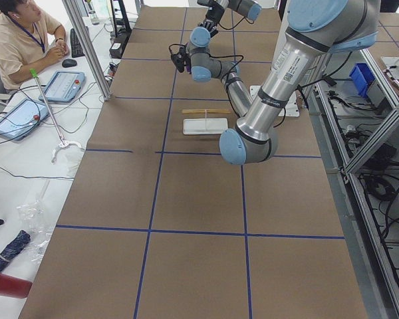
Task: Hang towel on rack
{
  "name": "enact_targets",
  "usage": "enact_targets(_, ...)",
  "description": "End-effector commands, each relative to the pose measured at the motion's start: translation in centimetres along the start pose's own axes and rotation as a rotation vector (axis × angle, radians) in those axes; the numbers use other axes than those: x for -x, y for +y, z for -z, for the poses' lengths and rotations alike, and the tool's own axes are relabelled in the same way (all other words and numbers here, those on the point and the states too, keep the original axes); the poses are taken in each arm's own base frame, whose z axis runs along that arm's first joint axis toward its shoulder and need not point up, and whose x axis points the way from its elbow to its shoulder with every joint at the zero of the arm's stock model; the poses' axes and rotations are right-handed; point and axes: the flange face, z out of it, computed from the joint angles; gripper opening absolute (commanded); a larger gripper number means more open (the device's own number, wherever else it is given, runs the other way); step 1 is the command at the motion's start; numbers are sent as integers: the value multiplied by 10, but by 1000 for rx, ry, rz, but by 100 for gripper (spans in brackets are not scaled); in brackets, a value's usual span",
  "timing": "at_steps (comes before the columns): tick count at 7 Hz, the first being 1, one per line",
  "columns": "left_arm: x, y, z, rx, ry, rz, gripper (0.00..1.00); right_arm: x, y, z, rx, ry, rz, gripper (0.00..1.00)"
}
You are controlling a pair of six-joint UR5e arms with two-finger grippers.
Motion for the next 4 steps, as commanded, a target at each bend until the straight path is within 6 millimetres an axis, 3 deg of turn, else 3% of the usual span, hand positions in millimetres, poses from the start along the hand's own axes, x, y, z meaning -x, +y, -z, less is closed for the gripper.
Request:
enact_targets(1,0,0,2,-1,4,44,2,0,1,0,1,1,4,0)
enact_targets(4,1,-1,2,-1,4,37,0,-4,7,-2,13,8,30,0)
